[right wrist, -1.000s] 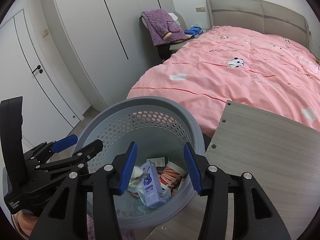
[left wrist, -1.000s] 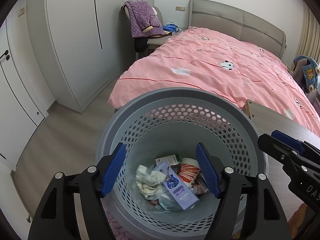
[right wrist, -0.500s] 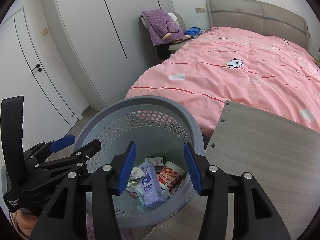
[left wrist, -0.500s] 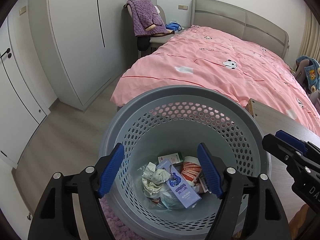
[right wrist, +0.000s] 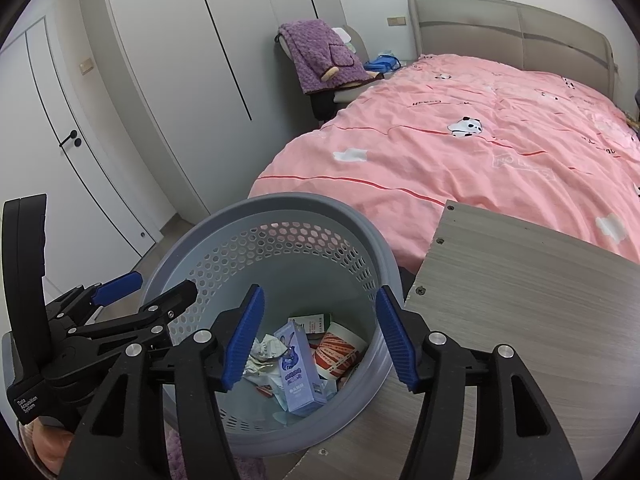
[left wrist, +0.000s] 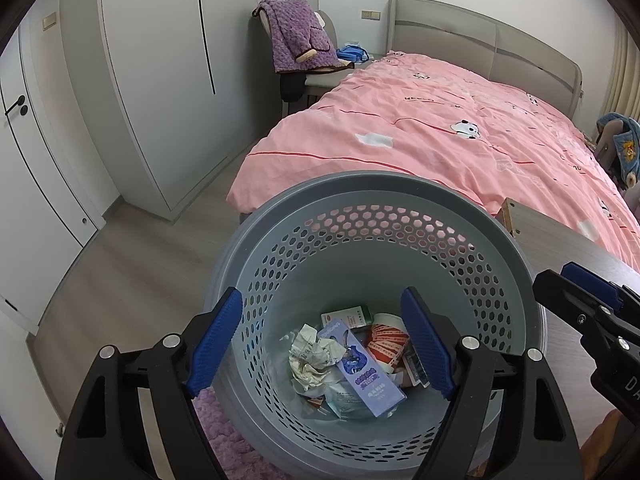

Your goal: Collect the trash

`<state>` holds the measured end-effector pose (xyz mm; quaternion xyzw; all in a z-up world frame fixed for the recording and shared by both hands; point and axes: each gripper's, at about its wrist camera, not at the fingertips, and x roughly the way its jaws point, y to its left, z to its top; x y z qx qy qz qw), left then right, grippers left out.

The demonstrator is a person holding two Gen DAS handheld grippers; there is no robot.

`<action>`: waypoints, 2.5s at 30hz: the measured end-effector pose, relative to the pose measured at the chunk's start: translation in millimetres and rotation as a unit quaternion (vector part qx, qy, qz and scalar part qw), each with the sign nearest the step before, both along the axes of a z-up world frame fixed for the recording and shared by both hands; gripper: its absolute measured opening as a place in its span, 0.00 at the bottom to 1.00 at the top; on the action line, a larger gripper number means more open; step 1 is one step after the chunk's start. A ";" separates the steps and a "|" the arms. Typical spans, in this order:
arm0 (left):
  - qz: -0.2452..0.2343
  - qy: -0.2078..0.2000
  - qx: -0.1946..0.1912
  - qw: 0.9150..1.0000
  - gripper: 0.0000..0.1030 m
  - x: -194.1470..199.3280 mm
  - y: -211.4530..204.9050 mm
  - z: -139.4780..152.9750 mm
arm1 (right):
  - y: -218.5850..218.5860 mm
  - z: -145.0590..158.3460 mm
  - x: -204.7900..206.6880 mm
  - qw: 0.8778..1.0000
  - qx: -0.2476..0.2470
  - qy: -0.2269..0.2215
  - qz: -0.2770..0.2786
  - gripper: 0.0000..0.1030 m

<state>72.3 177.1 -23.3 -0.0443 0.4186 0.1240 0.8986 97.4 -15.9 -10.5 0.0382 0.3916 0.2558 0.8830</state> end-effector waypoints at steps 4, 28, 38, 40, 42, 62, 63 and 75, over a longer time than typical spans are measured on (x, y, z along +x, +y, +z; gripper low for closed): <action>0.001 0.001 0.003 1.000 0.76 0.0 -0.2 -0.6 | -2.7 0.2 0.1 1.000 0.000 -0.002 -0.002 0.60; 0.005 0.006 0.005 1.000 0.79 -0.8 -0.1 -2.9 | -6.6 0.0 0.8 1.000 0.002 -0.001 -0.004 0.64; 0.007 0.008 0.002 1.000 0.80 -0.9 1.0 -4.8 | -7.7 -0.4 1.3 1.000 0.002 -0.001 -0.004 0.64; 0.008 0.007 0.004 1.000 0.80 -0.7 0.4 -4.5 | -8.1 -0.5 1.5 1.000 0.002 -0.001 -0.005 0.64; 0.010 0.004 0.006 1.000 0.80 -1.9 0.0 -4.0 | -7.2 -1.4 1.4 1.000 0.002 0.000 -0.005 0.64; 0.009 0.004 0.004 1.000 0.80 -2.8 0.2 -1.9 | -7.8 -1.9 0.7 1.000 0.002 -0.001 -0.005 0.64; 0.009 0.004 0.004 1.000 0.80 -2.8 0.1 -2.0 | -7.7 -1.9 0.6 1.000 0.002 -0.001 -0.005 0.64; 0.012 0.005 0.006 1.000 0.80 -2.2 0.8 -2.7 | -7.4 -1.9 0.7 1.000 0.002 -0.001 -0.005 0.64</action>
